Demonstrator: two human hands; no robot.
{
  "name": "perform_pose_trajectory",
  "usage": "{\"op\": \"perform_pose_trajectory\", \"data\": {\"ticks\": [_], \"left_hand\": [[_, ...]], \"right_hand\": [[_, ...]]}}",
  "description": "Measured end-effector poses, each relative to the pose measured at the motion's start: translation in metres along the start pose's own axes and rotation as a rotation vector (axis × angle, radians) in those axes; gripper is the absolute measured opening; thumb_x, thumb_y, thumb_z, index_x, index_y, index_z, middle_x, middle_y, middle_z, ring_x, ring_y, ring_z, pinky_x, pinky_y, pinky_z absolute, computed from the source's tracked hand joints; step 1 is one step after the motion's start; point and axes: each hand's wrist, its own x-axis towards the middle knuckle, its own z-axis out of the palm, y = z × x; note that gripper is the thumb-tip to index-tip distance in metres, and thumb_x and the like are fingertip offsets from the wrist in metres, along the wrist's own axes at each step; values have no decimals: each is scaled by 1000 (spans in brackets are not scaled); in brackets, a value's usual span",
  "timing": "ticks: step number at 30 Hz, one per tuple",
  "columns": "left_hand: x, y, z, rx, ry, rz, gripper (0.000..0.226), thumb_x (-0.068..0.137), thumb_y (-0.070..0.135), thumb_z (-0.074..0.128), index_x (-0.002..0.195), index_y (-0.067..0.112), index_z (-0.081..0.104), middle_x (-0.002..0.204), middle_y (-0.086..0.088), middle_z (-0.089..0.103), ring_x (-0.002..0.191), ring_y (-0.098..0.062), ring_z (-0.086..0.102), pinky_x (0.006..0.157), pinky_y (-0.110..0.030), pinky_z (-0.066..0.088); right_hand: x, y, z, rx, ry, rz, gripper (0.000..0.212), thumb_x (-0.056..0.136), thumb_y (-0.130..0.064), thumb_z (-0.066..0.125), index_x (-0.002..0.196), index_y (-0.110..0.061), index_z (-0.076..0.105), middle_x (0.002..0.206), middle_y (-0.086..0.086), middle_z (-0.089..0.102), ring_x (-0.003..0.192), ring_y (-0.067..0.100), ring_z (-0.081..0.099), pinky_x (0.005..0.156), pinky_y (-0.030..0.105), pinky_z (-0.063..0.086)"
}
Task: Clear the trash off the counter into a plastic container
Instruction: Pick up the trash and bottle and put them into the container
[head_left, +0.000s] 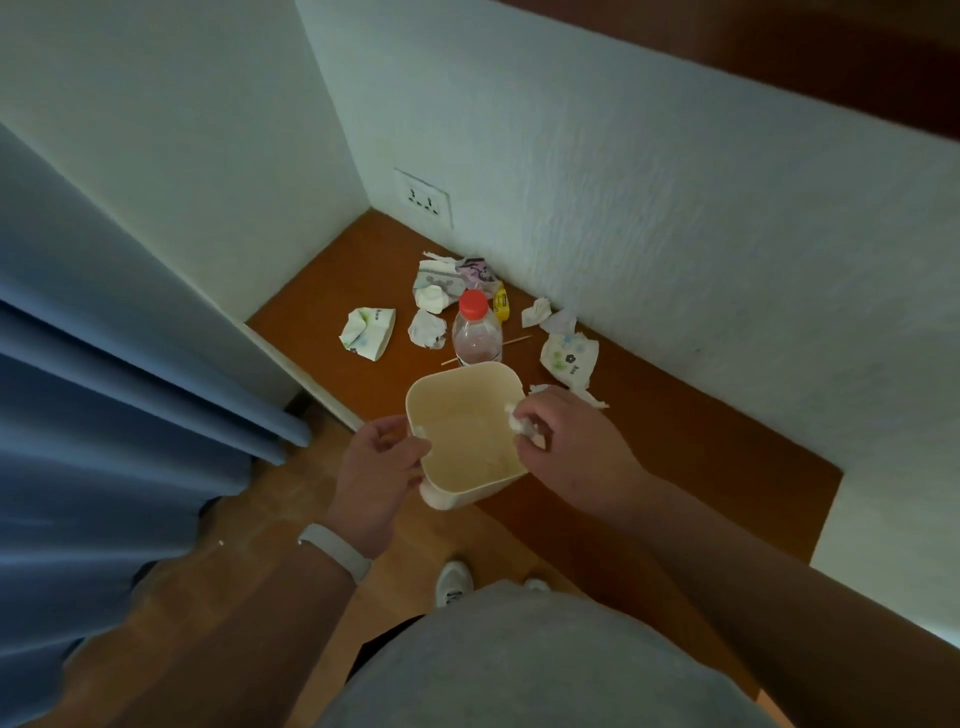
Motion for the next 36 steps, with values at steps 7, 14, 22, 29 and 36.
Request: {"op": "perform_pose_trajectory", "data": {"ticks": [7, 14, 22, 29, 36], "left_hand": [[1, 1, -4, -6, 12, 8, 27, 91, 6, 68, 113, 21, 62, 117, -14, 70, 107, -35, 70, 94, -57, 57], [1, 1, -15, -22, 81, -1, 24, 93, 3, 66, 108, 22, 61, 115, -14, 71, 101, -33, 70, 94, -57, 57], [-1, 1, -24, -91, 189, -19, 22, 94, 2, 64, 107, 20, 61, 111, -12, 72, 90, -26, 71, 90, -52, 59], [-3, -4, -21, -126, 233, -27, 25, 93, 0, 63, 113, 15, 62, 102, -10, 71, 83, -21, 68, 90, -50, 59], [-2, -13, -20, -115, 261, -41, 33, 92, 4, 66, 123, 11, 61, 115, -15, 71, 87, -23, 70, 81, -43, 61]], "right_hand": [[6, 2, 9, -73, -101, -105, 30, 94, -31, 57, 122, -20, 60, 116, -7, 54, 106, 9, 49, 84, 22, 37], [30, 46, 9, -130, -55, -37, 33, 97, -36, 52, 125, -20, 59, 122, -5, 56, 111, 11, 52, 86, 24, 42], [68, 109, 37, -488, -289, -3, 48, 93, -36, 53, 137, -18, 48, 134, 4, 49, 115, 22, 51, 89, 37, 51], [81, 126, 56, -488, -311, -43, 41, 89, -26, 58, 130, -18, 52, 122, 6, 53, 106, 24, 52, 76, 37, 51], [85, 129, 54, -405, -295, 1, 35, 93, -24, 56, 127, -17, 58, 115, 4, 58, 104, 23, 56, 75, 38, 51]]}}
